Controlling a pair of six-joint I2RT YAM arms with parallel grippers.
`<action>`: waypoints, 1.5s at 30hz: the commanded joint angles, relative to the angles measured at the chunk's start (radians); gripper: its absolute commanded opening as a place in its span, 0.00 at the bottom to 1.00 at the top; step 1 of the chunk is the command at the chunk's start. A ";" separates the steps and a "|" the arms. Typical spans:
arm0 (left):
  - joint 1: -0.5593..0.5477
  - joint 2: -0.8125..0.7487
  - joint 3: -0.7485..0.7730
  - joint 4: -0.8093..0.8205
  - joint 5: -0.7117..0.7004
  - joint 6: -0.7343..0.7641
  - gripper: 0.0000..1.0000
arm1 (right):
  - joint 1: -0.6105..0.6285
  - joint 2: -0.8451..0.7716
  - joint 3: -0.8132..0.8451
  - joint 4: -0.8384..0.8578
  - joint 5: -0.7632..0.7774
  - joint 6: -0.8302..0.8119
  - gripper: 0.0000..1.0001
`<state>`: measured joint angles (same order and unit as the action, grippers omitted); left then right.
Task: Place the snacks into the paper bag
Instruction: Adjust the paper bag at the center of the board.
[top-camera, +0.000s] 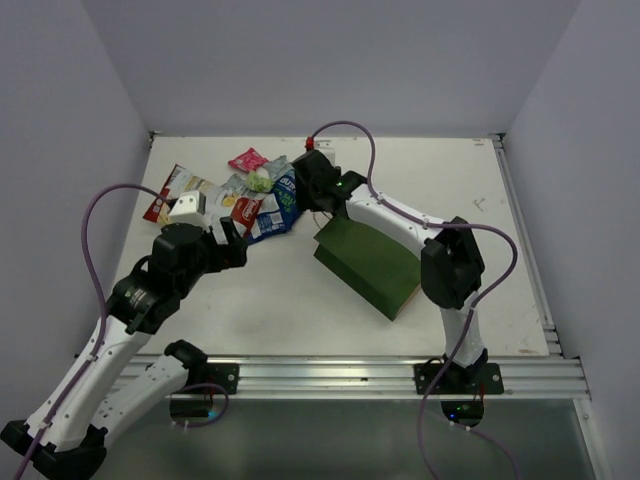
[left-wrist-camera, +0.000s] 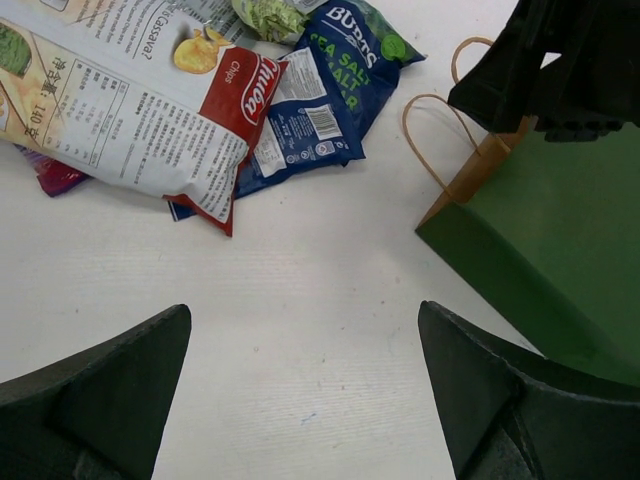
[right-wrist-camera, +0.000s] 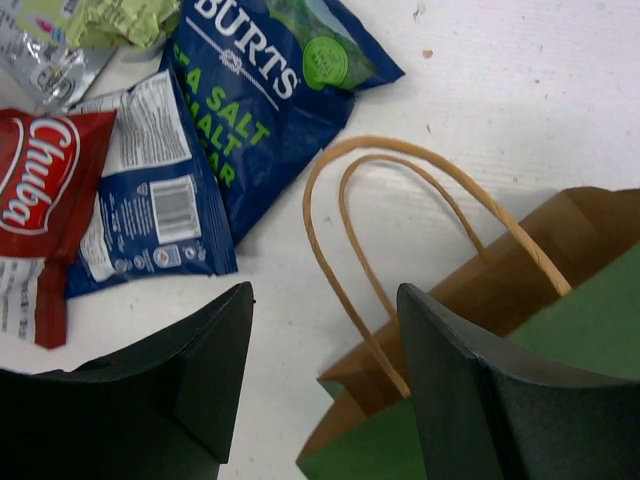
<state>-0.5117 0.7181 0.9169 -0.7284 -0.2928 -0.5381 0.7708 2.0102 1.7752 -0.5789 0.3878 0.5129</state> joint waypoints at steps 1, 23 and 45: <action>0.002 -0.020 -0.012 -0.045 -0.028 -0.026 1.00 | -0.005 0.048 0.064 0.113 0.051 0.081 0.63; 0.001 -0.045 -0.001 -0.082 -0.029 0.006 1.00 | -0.042 0.159 0.109 0.241 0.062 0.113 0.23; 0.002 0.049 0.083 -0.003 0.046 0.007 1.00 | -0.044 -0.304 0.076 0.048 -0.168 -0.232 0.00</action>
<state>-0.5117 0.7685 0.9344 -0.7784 -0.2657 -0.5346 0.7307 1.7531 1.8164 -0.4553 0.2913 0.3565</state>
